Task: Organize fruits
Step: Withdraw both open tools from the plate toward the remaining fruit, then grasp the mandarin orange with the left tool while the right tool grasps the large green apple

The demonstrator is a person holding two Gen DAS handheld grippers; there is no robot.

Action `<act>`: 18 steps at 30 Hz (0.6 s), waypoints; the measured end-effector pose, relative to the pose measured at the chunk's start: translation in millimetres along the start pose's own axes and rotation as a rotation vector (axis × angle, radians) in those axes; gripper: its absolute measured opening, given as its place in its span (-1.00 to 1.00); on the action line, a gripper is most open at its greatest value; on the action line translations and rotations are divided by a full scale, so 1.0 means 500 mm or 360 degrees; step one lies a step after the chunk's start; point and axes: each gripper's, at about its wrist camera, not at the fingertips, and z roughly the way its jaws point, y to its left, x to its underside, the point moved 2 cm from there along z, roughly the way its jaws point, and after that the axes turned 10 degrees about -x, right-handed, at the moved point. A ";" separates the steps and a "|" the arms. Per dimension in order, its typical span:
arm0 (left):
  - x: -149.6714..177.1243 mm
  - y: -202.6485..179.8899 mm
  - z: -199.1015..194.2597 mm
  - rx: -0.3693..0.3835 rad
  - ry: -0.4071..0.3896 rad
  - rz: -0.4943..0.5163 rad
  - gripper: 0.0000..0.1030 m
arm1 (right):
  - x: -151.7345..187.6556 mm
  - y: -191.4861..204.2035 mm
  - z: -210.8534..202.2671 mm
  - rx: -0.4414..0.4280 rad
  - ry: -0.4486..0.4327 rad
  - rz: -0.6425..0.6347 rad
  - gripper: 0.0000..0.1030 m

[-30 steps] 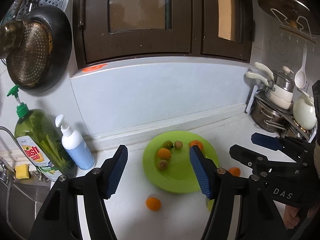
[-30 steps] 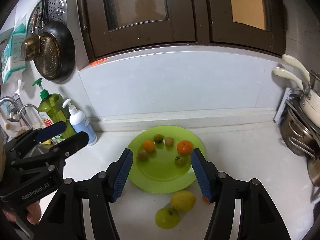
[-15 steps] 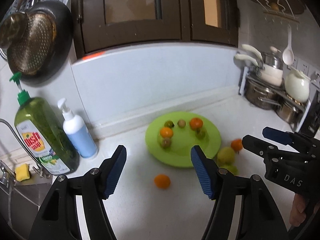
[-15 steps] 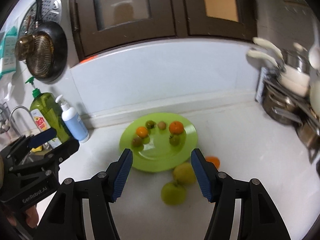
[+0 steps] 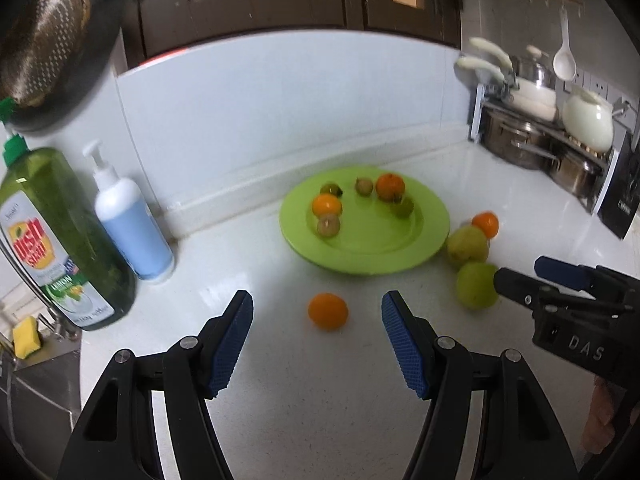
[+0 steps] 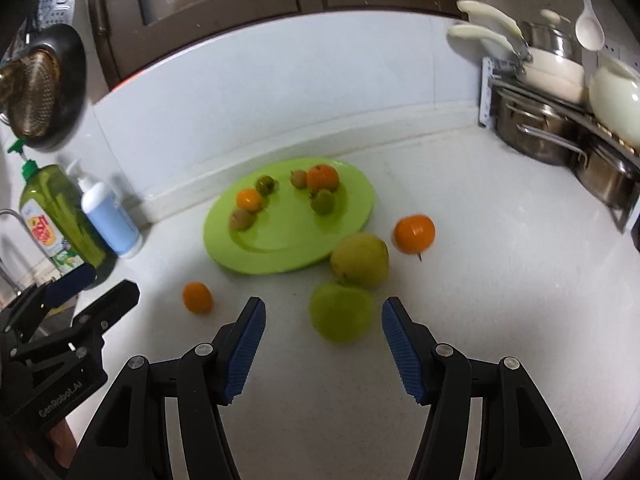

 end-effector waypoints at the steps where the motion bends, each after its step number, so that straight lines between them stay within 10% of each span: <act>1: 0.006 -0.004 0.010 0.0002 0.0013 0.0011 0.28 | 0.003 -0.003 0.005 0.0011 0.0002 0.0009 0.19; 18: 0.037 -0.026 0.142 0.0071 0.0184 0.0047 0.17 | 0.028 -0.026 0.096 0.0053 0.0158 0.0053 0.19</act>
